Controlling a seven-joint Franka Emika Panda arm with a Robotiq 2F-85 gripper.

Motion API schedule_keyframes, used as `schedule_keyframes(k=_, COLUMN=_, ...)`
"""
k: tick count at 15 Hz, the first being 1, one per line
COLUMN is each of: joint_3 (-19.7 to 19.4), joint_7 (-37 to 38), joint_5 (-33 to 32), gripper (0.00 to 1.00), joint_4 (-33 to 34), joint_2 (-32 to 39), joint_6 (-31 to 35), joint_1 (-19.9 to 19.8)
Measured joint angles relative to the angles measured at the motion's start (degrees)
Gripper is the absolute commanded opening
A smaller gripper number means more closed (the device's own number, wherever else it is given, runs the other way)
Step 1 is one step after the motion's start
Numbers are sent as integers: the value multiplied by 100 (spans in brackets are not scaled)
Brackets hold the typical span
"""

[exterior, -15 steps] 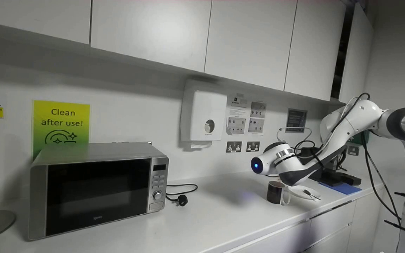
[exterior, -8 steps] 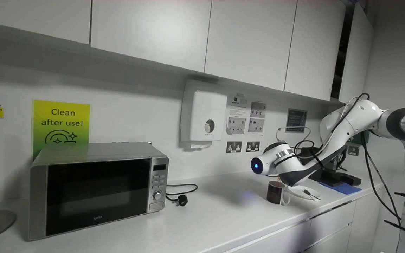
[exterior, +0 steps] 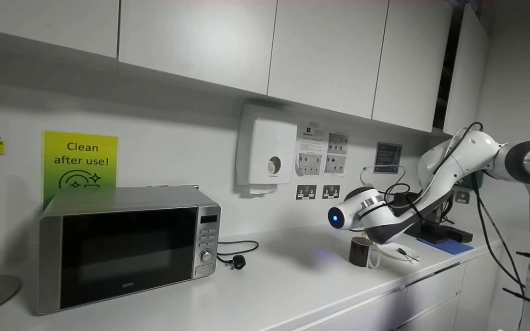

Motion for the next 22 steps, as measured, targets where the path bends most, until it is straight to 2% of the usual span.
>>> schedule_keyframes(k=22, joint_3=56, joint_7=-216, joint_5=-312, gripper=4, joint_4=35, joint_2=116, joint_6=-232, joint_1=28)
